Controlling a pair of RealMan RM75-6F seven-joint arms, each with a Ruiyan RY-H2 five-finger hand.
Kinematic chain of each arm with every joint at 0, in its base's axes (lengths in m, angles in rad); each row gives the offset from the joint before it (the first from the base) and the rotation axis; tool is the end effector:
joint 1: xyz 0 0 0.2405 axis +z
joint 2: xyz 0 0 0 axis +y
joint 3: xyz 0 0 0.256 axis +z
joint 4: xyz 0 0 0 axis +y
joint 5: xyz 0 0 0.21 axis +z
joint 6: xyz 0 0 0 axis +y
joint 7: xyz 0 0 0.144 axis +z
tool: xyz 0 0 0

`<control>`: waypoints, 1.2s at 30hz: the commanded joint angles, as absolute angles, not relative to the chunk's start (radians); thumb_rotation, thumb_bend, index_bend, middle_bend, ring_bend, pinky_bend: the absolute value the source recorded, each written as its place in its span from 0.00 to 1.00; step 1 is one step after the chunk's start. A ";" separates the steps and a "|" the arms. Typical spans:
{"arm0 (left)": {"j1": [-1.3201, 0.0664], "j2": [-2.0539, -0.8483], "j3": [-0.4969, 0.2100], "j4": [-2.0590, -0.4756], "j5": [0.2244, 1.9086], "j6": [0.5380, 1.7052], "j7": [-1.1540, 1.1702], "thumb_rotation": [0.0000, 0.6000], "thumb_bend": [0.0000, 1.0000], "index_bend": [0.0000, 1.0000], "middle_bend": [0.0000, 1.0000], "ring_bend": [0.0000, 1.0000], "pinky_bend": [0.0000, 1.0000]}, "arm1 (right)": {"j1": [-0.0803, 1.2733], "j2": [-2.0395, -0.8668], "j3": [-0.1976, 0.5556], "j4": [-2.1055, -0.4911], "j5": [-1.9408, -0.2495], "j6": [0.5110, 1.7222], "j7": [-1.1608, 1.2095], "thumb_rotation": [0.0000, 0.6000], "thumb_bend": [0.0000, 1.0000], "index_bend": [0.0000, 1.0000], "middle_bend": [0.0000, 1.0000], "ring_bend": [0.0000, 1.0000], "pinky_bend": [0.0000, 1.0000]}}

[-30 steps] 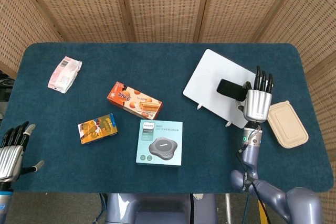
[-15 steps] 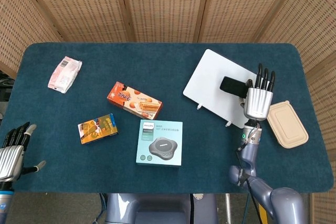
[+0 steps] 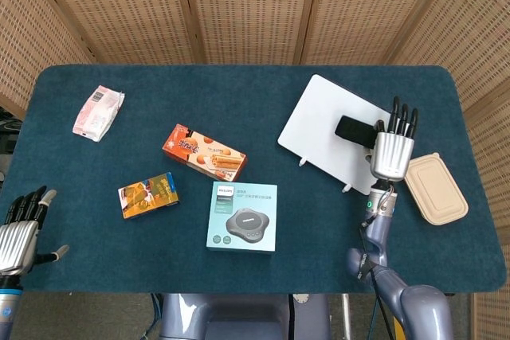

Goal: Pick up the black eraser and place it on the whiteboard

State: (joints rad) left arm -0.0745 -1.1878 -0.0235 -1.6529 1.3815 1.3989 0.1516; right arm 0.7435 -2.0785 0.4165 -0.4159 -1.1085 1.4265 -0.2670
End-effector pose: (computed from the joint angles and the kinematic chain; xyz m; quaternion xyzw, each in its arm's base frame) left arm -0.3195 0.1691 0.1231 -0.5926 -0.4387 -0.3178 0.5961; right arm -0.2354 -0.3942 0.0180 0.4742 -0.2362 0.3891 0.7536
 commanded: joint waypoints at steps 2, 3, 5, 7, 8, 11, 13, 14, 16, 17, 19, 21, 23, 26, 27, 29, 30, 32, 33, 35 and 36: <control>-0.077 -1.190 -0.023 -1.651 1.379 1.394 0.156 1.00 0.16 0.00 0.00 0.00 0.00 | 0.744 -2.085 0.422 -0.399 -1.107 1.410 -0.261 1.00 0.16 0.58 0.00 0.00 0.00; -0.077 -1.190 -0.023 -1.651 1.378 1.392 0.157 1.00 0.16 0.00 0.00 0.00 0.00 | 0.745 -2.086 0.422 -0.395 -1.107 1.407 -0.261 1.00 0.16 0.58 0.00 0.00 0.00; -0.079 -1.191 -0.023 -1.651 1.377 1.391 0.159 1.00 0.16 0.00 0.00 0.00 0.00 | 0.745 -2.088 0.426 -0.388 -1.105 1.398 -0.258 1.00 0.16 0.58 0.00 0.00 0.00; -0.079 -1.192 -0.024 -1.652 1.375 1.390 0.161 1.00 0.16 0.00 0.00 0.00 0.00 | 0.746 -2.090 0.427 -0.382 -1.106 1.393 -0.256 1.00 0.16 0.58 0.00 0.00 0.00; -0.079 -1.192 -0.024 -1.651 1.374 1.390 0.162 1.00 0.16 0.00 0.00 0.00 0.00 | 0.747 -2.091 0.429 -0.377 -1.105 1.389 -0.254 1.00 0.16 0.58 0.00 0.00 0.00; -0.080 -1.192 -0.023 -1.652 1.373 1.388 0.162 1.00 0.16 0.00 0.00 0.00 0.00 | 0.750 -2.094 0.433 -0.368 -1.105 1.380 -0.250 1.00 0.16 0.58 0.00 0.00 0.00; -0.080 -1.191 -0.023 -1.654 1.374 1.388 0.161 1.00 0.16 0.00 0.00 0.00 0.00 | 0.752 -2.096 0.437 -0.365 -1.102 1.375 -0.246 1.00 0.16 0.58 0.00 0.00 0.00; -0.080 -1.190 -0.022 -1.655 1.376 1.389 0.162 1.00 0.16 0.00 0.00 0.00 0.00 | 0.752 -2.097 0.440 -0.364 -1.101 1.372 -0.244 1.00 0.16 0.58 0.00 0.00 0.00; -0.080 -1.188 -0.022 -1.658 1.379 1.392 0.162 1.00 0.16 0.00 0.00 0.00 0.00 | 0.753 -2.099 0.440 -0.358 -1.101 1.367 -0.246 1.00 0.16 0.58 0.00 0.00 0.00; -0.080 -1.188 -0.022 -1.659 1.380 1.393 0.162 1.00 0.16 0.00 0.00 0.00 0.00 | 0.753 -2.100 0.440 -0.356 -1.102 1.365 -0.247 1.00 0.16 0.58 0.00 0.00 0.00; -0.079 -1.188 -0.022 -1.661 1.381 1.395 0.162 1.00 0.16 0.00 0.00 0.00 0.00 | 0.753 -2.102 0.441 -0.351 -1.102 1.360 -0.245 1.00 0.16 0.58 0.00 0.00 0.00; -0.079 -1.187 -0.021 -1.662 1.379 1.394 0.161 1.00 0.16 0.00 0.00 0.00 0.00 | 0.753 -2.104 0.442 -0.346 -1.102 1.355 -0.242 1.00 0.16 0.58 0.00 0.00 0.00; -0.079 -1.186 -0.021 -1.663 1.379 1.393 0.161 1.00 0.16 0.00 0.00 0.00 0.00 | 0.752 -2.106 0.442 -0.343 -1.102 1.351 -0.242 1.00 0.16 0.58 0.00 0.00 0.00; -0.080 -1.185 -0.022 -1.666 1.377 1.392 0.161 1.00 0.16 0.00 0.00 0.00 0.00 | 0.751 -2.108 0.442 -0.339 -1.104 1.346 -0.241 1.00 0.16 0.58 0.00 0.00 0.00; -0.080 -1.185 -0.022 -1.666 1.377 1.392 0.161 1.00 0.16 0.00 0.00 0.00 0.00 | 0.751 -2.108 0.441 -0.338 -1.105 1.345 -0.241 1.00 0.16 0.56 0.00 0.00 0.00; -0.080 -1.184 -0.022 -1.667 1.376 1.392 0.161 1.00 0.16 0.00 0.00 0.00 0.00 | 0.750 -2.108 0.440 -0.339 -1.106 1.341 -0.242 1.00 0.16 0.51 0.00 0.00 0.00; -0.080 -1.184 -0.022 -1.667 1.376 1.392 0.161 1.00 0.16 0.00 0.00 0.00 0.00 | 0.749 -2.108 0.440 -0.341 -1.106 1.339 -0.242 1.00 0.16 0.46 0.00 0.00 0.00; -0.080 -1.184 -0.023 -1.668 1.376 1.392 0.161 1.00 0.16 0.00 0.00 0.00 0.00 | 0.748 -2.106 0.441 -0.346 -1.107 1.339 -0.243 1.00 0.16 0.39 0.00 0.00 0.00; -0.080 -1.183 -0.023 -1.668 1.376 1.393 0.161 1.00 0.16 0.00 0.00 0.00 0.00 | 0.747 -2.104 0.442 -0.349 -1.106 1.340 -0.243 1.00 0.16 0.36 0.00 0.00 0.00; -0.080 -1.183 -0.023 -1.669 1.376 1.394 0.160 1.00 0.16 0.00 0.00 0.00 0.00 | 0.743 -2.100 0.441 -0.358 -1.109 1.348 -0.242 1.00 0.16 0.30 0.00 0.00 0.00; -0.080 -1.183 -0.023 -1.669 1.376 1.394 0.160 1.00 0.16 0.00 0.00 0.00 0.00 | 0.741 -2.099 0.441 -0.362 -1.110 1.351 -0.242 1.00 0.16 0.26 0.00 0.00 0.00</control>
State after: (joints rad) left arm -0.0799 -1.1825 -0.0231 -1.6692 1.3764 1.3945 0.1600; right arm 0.7426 -2.1003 0.4410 -0.3595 -1.1089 1.3484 -0.2424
